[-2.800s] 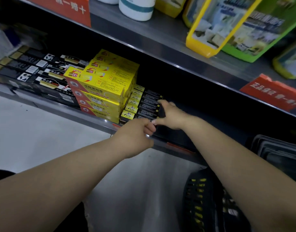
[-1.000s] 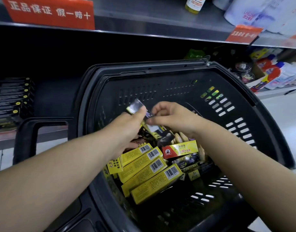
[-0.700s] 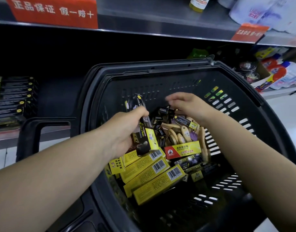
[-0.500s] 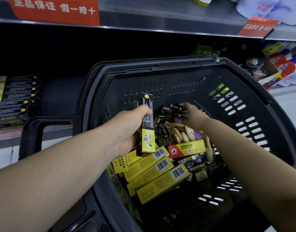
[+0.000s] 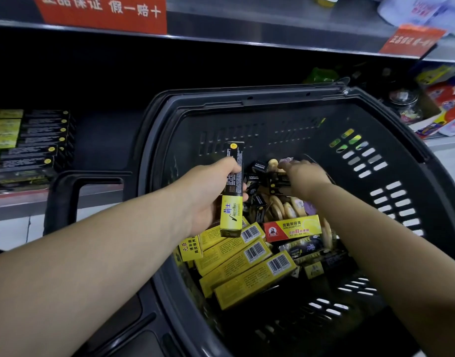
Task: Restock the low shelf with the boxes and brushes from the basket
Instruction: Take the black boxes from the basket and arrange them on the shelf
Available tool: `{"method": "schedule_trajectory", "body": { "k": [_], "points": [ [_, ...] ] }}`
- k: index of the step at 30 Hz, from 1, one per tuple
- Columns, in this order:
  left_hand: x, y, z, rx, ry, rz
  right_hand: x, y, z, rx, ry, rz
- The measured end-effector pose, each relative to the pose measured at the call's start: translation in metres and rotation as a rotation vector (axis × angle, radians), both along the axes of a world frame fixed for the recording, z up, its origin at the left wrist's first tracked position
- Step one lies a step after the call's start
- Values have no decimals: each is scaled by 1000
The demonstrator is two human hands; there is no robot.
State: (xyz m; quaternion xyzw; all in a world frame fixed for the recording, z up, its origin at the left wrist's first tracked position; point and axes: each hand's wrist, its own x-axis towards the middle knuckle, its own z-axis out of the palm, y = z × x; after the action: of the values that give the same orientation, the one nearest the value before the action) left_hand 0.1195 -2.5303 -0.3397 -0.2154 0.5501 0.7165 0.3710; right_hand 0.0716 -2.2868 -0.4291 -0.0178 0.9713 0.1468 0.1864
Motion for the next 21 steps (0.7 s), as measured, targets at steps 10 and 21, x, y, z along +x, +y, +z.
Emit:
{"method": "schedule_trajectory", "body": {
  "k": [10,21],
  "points": [
    [2,-2,1,-26,22,-5,41,-42,100,-1636,-294,-621],
    [7,-2,7,-70,129,-142,29,-68,90,-1522,-320,-501]
  ]
}}
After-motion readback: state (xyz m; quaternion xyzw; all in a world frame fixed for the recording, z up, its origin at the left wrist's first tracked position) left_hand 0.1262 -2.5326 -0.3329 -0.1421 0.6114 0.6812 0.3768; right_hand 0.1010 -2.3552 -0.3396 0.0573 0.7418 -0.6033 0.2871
